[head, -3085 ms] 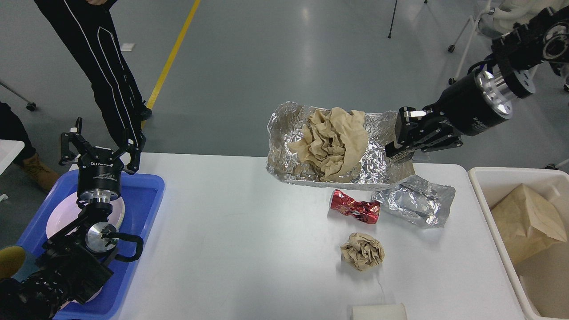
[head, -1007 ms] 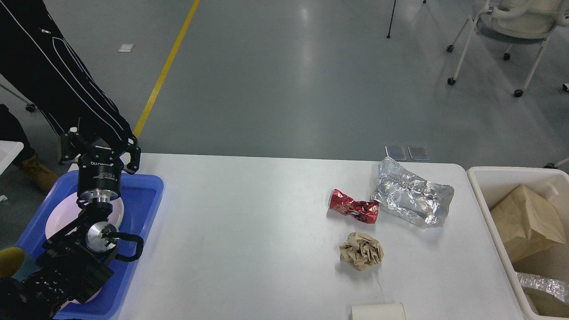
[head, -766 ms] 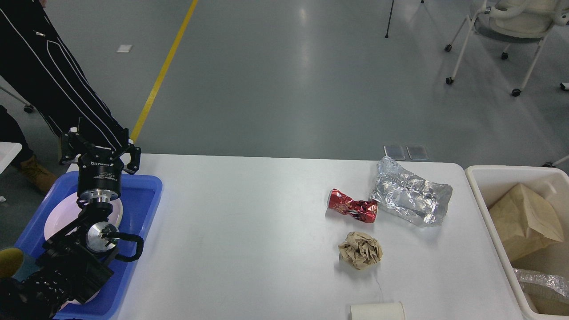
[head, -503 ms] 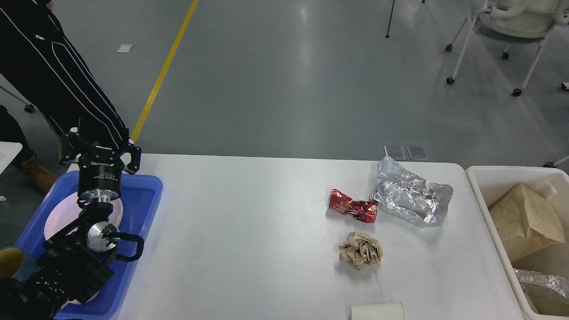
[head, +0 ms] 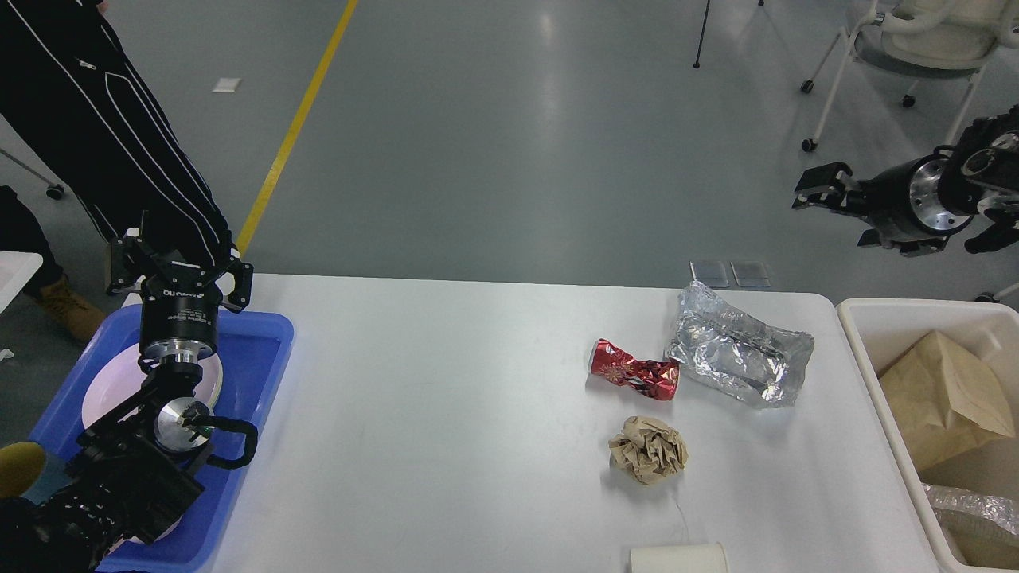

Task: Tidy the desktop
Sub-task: 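Release the foil tray and raise the right gripper from the bin, then lower the right gripper onto the silver foil bag and grasp it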

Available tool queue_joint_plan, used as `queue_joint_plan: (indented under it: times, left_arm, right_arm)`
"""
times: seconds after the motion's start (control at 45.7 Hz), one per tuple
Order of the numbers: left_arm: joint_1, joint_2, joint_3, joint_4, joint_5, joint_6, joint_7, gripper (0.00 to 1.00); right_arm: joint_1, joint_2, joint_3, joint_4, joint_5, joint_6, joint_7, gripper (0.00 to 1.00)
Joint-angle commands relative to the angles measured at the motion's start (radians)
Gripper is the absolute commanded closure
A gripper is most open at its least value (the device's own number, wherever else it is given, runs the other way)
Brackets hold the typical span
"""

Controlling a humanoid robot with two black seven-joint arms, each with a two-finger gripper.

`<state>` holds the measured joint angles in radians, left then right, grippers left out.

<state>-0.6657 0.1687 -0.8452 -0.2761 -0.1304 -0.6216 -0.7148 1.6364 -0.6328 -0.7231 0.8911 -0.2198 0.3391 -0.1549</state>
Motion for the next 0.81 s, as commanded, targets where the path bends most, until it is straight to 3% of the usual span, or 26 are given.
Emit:
queue_joint_plan:
  times: [0.0, 0.022, 0.131, 0.306, 0.591, 0.788]
  left_arm:
    - [0.0, 0.0, 0.0, 0.0, 0.0, -0.001, 0.0, 0.03]
    - [0.0, 0.0, 0.0, 0.0, 0.0, -0.001, 0.0, 0.03]
    - [0.0, 0.0, 0.0, 0.0, 0.0, -0.001, 0.0, 0.03]
    - [0.0, 0.0, 0.0, 0.0, 0.0, -0.001, 0.0, 0.03]
    - [0.0, 0.0, 0.0, 0.0, 0.0, -0.001, 0.0, 0.03]
    - [0.0, 0.0, 0.0, 0.0, 0.0, -0.001, -0.002, 0.03]
  right_arm:
    - [0.101, -0.05, -0.004, 0.253, -0.093, 0.06, 0.0, 0.0]
    - [0.141, -0.06, -0.007, 0.36, -0.126, 0.08, -0.002, 0.0]
    - [0.23, -0.054, -0.065, 0.561, -0.141, 0.107, -0.003, 0.0]
    - [0.316, -0.024, -0.173, 0.755, -0.141, 0.13, -0.003, 0.0]
    - [0.261, -0.008, -0.168, 0.704, -0.151, 0.113, -0.012, 0.0]
    - [0.034, -0.004, -0.092, 0.329, -0.144, 0.075, -0.005, 0.0]
